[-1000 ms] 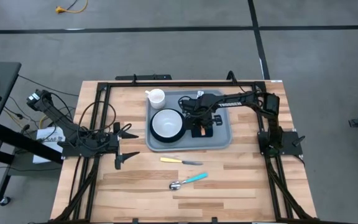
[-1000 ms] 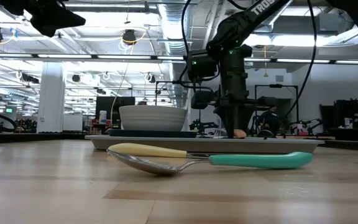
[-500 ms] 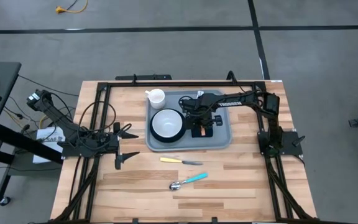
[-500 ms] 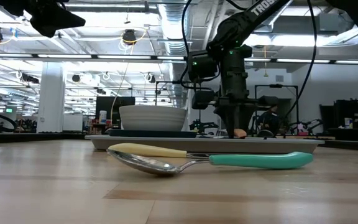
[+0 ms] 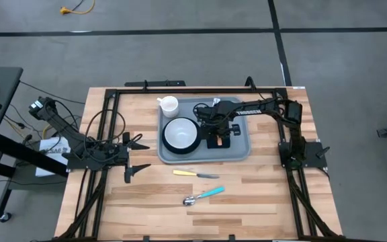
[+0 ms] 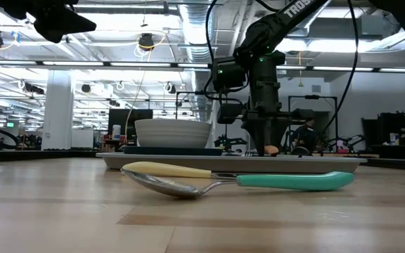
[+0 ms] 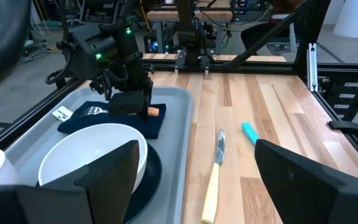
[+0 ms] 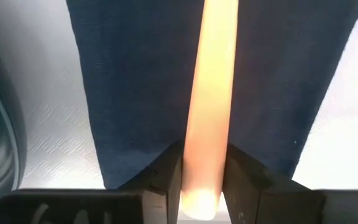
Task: Set up tray
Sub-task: Put the orange fork on top of the black napkin on the gray tray
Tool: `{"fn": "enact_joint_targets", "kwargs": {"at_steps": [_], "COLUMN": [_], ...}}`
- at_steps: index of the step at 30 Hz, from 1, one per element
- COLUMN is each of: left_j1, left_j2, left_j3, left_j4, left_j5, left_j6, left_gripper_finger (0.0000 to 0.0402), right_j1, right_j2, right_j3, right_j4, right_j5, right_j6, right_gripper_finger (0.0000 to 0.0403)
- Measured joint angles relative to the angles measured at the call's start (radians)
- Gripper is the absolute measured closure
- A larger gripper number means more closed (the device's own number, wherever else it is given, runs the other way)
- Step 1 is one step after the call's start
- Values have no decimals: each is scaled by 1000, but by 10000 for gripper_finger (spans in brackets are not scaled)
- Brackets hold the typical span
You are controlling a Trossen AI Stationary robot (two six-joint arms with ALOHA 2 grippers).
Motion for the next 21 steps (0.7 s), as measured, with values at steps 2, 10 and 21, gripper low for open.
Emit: {"fn": "enact_joint_targets", "kwargs": {"at_steps": [2, 10, 21], "left_j1": [0, 0, 0], "left_j2": [0, 0, 0], "left_j3": [0, 0, 0], "left_j4": [0, -1, -10], "left_j5": [0, 0, 0], "left_j6": [0, 0, 0], "left_gripper_finger": [93, 93, 93], "right_j1": [0, 0, 2], "right_j2": [0, 0, 0], "right_j3": [0, 0, 0], "right_j4": [0, 1, 8], "right_j5": [1, 2, 7], "right_j6": [0, -8, -28], "right_gripper_finger": [316, 315, 279]}}
